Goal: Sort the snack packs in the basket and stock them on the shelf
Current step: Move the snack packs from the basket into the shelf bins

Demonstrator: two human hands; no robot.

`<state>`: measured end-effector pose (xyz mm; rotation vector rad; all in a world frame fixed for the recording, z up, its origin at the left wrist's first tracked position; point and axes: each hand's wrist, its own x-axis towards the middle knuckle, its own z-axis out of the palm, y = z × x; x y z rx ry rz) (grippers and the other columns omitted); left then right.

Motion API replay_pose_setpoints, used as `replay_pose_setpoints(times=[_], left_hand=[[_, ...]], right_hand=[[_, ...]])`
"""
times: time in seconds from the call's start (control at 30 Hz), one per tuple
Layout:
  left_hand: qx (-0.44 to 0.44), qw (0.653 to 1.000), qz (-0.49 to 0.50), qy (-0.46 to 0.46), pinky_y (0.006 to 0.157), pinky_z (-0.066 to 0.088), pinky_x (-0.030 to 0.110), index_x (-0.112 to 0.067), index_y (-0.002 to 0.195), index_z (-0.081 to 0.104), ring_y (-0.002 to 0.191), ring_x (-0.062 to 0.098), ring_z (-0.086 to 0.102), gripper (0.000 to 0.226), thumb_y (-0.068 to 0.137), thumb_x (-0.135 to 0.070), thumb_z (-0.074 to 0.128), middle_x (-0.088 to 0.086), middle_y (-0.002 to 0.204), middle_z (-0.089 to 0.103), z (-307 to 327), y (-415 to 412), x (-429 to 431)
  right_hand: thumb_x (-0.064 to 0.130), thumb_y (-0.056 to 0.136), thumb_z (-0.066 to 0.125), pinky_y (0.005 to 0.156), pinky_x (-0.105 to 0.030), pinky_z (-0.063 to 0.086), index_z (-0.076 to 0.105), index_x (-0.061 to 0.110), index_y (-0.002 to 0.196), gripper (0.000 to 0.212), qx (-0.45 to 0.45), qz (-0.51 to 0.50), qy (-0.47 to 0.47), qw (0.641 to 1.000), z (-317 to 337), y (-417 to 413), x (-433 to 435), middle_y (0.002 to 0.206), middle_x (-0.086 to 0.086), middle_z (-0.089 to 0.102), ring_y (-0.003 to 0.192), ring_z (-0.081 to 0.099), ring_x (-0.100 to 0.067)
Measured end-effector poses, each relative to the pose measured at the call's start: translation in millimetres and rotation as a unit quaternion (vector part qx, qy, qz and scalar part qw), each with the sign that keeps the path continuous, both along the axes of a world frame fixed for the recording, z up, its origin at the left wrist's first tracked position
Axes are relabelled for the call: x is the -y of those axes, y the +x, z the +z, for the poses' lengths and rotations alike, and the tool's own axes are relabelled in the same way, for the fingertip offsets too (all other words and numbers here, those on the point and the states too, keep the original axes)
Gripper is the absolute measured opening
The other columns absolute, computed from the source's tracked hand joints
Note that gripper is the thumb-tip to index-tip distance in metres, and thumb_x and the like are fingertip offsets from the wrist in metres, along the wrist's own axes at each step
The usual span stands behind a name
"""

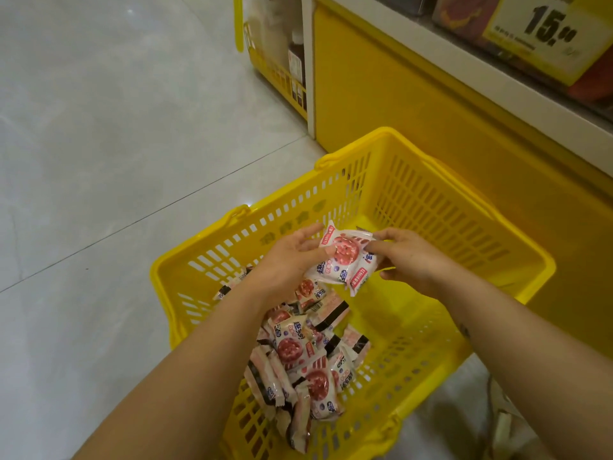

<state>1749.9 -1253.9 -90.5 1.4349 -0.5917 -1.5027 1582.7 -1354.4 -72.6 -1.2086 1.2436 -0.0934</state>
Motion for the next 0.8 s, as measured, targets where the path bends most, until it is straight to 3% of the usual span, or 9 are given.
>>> replay_pose_setpoints(times=[0.1,0.23,0.33,0.43,0.5,0.57,0.67,0.73,0.8], left_hand=[[0.015,1.000,-0.012,-0.006,0.071,0.058,0.025,-0.019,0.120,0.061,0.094,0.021,0.072,0.038,0.082,-0.019,0.068,0.003,0.105,0.074,0.4,0.6,-1.6],[-0.033,0.999,0.005,0.018,0.079,0.058,0.038,-0.023,0.123,0.059,0.099,0.026,0.070,0.032,0.091,-0.016,0.062,0.009,0.110,0.071,1.5,16.5,-2.3],[-0.007,0.999,0.006,0.031,0.069,0.058,0.034,-0.030,0.119,0.060,0.089,0.022,0.072,0.029,0.092,-0.018,0.061,0.008,0.108,0.072,6.0,31.1,-3.8],[-0.011,0.998,-0.042,0.053,0.071,0.058,0.033,-0.037,0.119,0.057,0.090,0.022,0.072,0.044,0.090,-0.004,0.062,0.010,0.118,0.065,10.9,35.7,-7.4],[0.009,0.992,-0.113,0.060,0.081,0.058,0.038,-0.036,0.133,0.048,0.098,0.025,0.070,0.061,0.087,0.003,0.060,0.011,0.122,0.061,15.0,36.4,-10.8],[0.109,0.978,-0.169,0.064,0.084,0.058,0.037,-0.037,0.142,0.040,0.098,0.022,0.070,0.069,0.087,-0.003,0.064,0.006,0.126,0.059,22.0,36.7,-13.2],[0.318,0.927,-0.190,0.062,0.079,0.056,0.024,-0.042,0.142,0.038,0.096,0.009,0.066,0.071,0.082,-0.024,0.073,-0.005,0.126,0.052,29.3,39.3,-12.7],[0.303,0.939,-0.152,0.055,0.088,0.053,0.034,-0.035,0.141,0.042,0.100,0.013,0.067,0.068,0.081,-0.024,0.074,-0.003,0.125,0.062,27.5,40.9,-11.6],[0.227,0.969,-0.084,0.044,0.078,0.055,0.032,-0.027,0.134,0.049,0.087,0.013,0.072,0.057,0.083,-0.018,0.073,-0.004,0.102,0.074,23.9,38.5,-11.5]], right_hand=[[0.014,0.096,0.051,0.052,-0.021,0.040,0.060,0.015,0.097,0.010,0.030,0.021,0.000,0.999,-0.9,9.1,-0.5,0.073,-0.004,0.067,0.063,0.056,-0.011],[0.018,0.099,0.049,0.053,-0.022,0.049,0.062,0.011,0.101,0.015,0.082,-0.038,-0.050,0.995,3.1,18.1,4.1,0.074,-0.004,0.065,0.061,0.060,-0.010],[0.022,0.099,0.049,0.053,-0.027,0.054,0.058,0.015,0.095,0.013,0.098,-0.088,-0.092,0.987,9.5,16.3,13.4,0.082,-0.007,0.067,0.063,0.065,-0.012],[0.027,0.098,0.052,0.054,-0.024,0.054,0.055,0.021,0.094,0.008,0.090,-0.070,-0.139,0.984,13.9,16.5,16.5,0.086,-0.006,0.068,0.064,0.067,-0.011],[0.027,0.097,0.053,0.057,-0.025,0.055,0.053,0.023,0.098,0.004,0.091,-0.056,-0.151,0.983,15.7,20.2,13.3,0.089,-0.008,0.069,0.067,0.068,-0.012],[0.027,0.097,0.054,0.061,-0.032,0.056,0.050,0.021,0.110,0.015,0.088,-0.042,-0.122,0.988,18.1,25.6,7.0,0.099,-0.015,0.067,0.073,0.068,-0.019],[0.015,0.095,0.054,0.061,-0.034,0.056,0.033,0.024,0.138,0.049,0.103,0.000,0.017,0.995,21.9,31.1,-2.4,0.117,-0.015,0.059,0.082,0.069,-0.025],[0.001,0.089,0.056,0.065,-0.033,0.055,0.020,0.027,0.148,0.074,0.096,0.047,0.031,0.994,22.5,31.5,-8.8,0.118,-0.010,0.056,0.090,0.068,-0.028],[-0.007,0.086,0.058,0.070,-0.031,0.056,0.016,0.018,0.150,0.080,0.098,0.063,-0.030,0.993,21.1,31.1,-14.0,0.116,-0.011,0.060,0.094,0.067,-0.025]])
